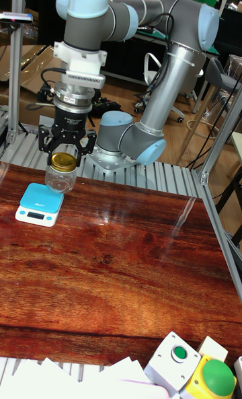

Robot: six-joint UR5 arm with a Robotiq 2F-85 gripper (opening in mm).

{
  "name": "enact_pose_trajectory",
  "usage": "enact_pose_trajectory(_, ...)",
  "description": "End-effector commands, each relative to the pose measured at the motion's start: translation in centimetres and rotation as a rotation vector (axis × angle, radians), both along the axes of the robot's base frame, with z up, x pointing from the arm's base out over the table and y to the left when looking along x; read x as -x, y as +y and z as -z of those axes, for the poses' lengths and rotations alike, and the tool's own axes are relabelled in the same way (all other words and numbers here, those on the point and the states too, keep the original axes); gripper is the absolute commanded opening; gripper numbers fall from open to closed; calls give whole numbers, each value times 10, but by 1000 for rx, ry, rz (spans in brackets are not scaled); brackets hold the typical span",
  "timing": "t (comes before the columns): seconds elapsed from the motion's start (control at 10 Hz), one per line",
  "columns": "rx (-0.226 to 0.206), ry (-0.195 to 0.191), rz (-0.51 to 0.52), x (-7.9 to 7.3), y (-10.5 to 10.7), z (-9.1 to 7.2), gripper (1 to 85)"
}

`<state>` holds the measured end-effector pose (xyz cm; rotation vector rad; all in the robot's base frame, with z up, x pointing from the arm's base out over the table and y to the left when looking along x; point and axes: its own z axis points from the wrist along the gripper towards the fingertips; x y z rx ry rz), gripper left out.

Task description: Remove the object from the scale

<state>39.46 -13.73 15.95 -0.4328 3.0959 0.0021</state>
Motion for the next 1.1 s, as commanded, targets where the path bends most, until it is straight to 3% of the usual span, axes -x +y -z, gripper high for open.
enact_pose_trajectory(0.0,-30,-13,15,-3,8,-2,120)
enact_pose_trajectory(0.2,-61,-15,24,-6,17,-3,113)
enact_pose_trajectory(0.4,-51,29,5,-47,42,-10,103)
enact_pose_trajectory(0.7,-24,63,39,-105,93,-14,90)
enact_pose_trajectory(0.8,-8,70,54,-116,106,-10,80)
enact_pose_trajectory(1.0,-19,58,53,-119,106,-1,60)
